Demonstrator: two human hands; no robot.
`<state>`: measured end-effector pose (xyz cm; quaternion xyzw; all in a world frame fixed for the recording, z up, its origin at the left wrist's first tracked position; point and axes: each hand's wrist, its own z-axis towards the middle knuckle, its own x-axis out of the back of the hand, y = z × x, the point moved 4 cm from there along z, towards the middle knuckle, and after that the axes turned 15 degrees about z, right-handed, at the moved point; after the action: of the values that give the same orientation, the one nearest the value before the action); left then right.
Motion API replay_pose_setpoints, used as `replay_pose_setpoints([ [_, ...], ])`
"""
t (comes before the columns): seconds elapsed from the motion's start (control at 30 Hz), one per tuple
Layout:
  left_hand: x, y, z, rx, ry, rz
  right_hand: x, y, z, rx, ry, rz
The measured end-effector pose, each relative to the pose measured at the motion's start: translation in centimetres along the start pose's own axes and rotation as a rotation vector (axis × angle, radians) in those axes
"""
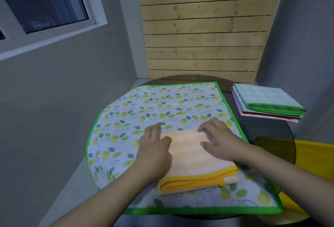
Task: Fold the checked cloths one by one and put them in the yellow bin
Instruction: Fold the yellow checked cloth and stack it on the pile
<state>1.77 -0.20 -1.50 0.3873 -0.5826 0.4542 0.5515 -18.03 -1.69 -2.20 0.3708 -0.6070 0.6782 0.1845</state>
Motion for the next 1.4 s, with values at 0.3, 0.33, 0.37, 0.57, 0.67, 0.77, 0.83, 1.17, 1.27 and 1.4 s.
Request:
replay_pose_setpoints([
  [0.3,-2.9,3.0,-1.9,-0.12,-0.138,0.077,-3.5,-1.3,-4.2,-0.007,-0.065,-0.369],
  [0.33,-3.0,2.8,-2.0,-0.122,-0.123,0.06,-3.7,-0.9,-4.4,-0.011,-0.067,-0.35],
  [0.37,-3.1,2.5,-2.1,-0.128,-0.113,0.049,-3.7,-0.6,-4.6,-0.015,-0.066,-0.33],
  [0.57,-3.8,0.3,-3.1,-0.068,-0.123,0.032,-3.0,1.0,-5.6,-0.091,-0.04,-0.318],
  [0.67,-3.6,-0.5,-3.7,0.006,-0.146,0.015,-3.0,1.3,-5.7,-0.139,-0.008,-0.313],
  [0.77,-2.6,-0.3,-4.0,0.037,-0.099,-0.12,-3.0,0.8,-5.8,-0.128,0.007,-0.259],
  [0.83,-2.2,-0.3,-3.9,0.061,-0.029,-0.281,-3.0,0.4,-5.8,-0.134,0.019,-0.217],
  [1.17,1.1,0.2,-1.8,0.19,0.081,-1.041,-1.4,0.2,-5.3,-0.173,0.198,0.145],
  [1.27,2.9,0.4,-0.2,0.218,0.128,-1.129,0.2,0.5,-4.5,-0.149,0.219,0.393],
  [1.4,5.6,1.2,2.2,0.195,0.217,-1.14,4.2,0.4,-3.8,-0.132,0.264,0.76],
])
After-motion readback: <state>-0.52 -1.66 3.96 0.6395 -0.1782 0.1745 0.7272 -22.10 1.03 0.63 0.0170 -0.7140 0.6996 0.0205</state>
